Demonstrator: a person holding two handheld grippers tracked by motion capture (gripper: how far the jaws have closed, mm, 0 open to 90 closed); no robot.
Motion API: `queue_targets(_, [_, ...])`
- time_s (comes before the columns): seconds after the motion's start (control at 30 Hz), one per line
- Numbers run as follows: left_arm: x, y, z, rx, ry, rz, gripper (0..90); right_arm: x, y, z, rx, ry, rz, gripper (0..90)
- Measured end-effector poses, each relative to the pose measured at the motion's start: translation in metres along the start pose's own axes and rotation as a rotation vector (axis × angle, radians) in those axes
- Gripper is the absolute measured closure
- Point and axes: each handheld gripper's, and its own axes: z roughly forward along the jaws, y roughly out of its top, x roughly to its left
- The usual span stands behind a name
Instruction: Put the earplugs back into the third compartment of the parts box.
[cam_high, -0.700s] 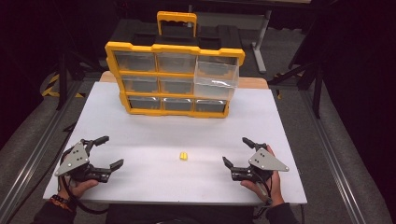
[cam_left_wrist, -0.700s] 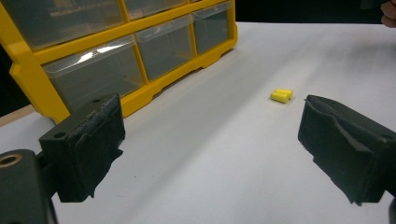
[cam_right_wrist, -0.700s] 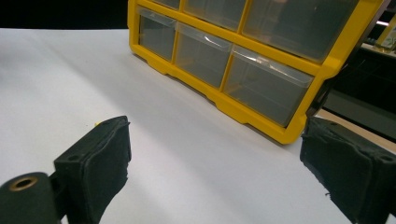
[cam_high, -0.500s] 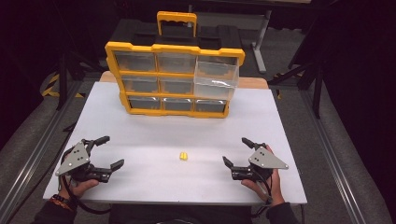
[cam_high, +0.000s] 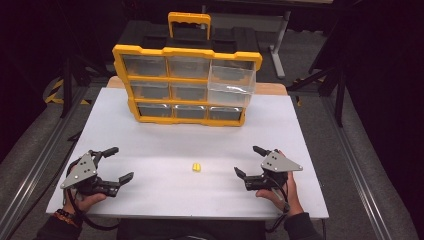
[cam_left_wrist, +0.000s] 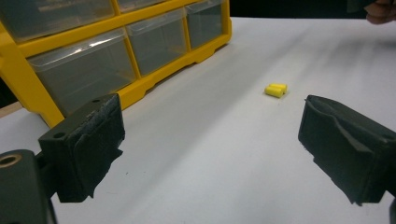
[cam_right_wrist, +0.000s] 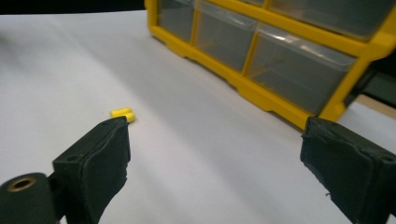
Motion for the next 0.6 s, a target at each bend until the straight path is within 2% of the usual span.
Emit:
queue_targets(0.03, [0.000,0.000,0.000,0.003,-0.004,-0.002,8.1,0.000,0.003,0.002,0.019,0.023,-0.006,9.1])
queue_targets(0.07, [0.000,0.000,0.000,0.003,-0.004,-0.002,8.1,0.000,0.003,0.002,0.019,0.023,-0.006,9.1])
queue_targets(0.1, [0.000,0.000,0.000,0.000,-0.006,-0.005,8.1,0.000,0.011,0.010,0.074,0.082,-0.030,8.2])
queue_targets(0.13, [0.000,0.000,0.000,0.000,-0.006,-0.005,8.1,0.000,0.011,0.010,0.074,0.082,-0.030,8.2])
queue_targets(0.17, [0.000,-0.001,0.001,0.001,-0.008,-0.001,8.1,0.001,0.018,0.018,0.094,0.118,-0.048,8.3])
queue_targets(0.27, [0.000,-0.001,0.001,0.001,-0.011,-0.002,8.1,0.003,0.024,0.027,0.100,0.144,-0.061,8.2])
queue_targets(0.4, [0.001,-0.001,0.002,0.006,-0.016,-0.001,8.0,0.014,0.032,0.056,0.172,0.220,-0.096,8.4])
queue_targets(0.5, [0.000,-0.002,0.002,0.007,-0.020,-0.002,7.9,0.019,0.030,0.076,0.210,0.258,-0.091,8.6])
queue_targets(0.6, [-0.001,-0.002,0.003,0.010,-0.028,-0.001,7.9,0.027,0.028,0.094,0.260,0.295,-0.123,12.8])
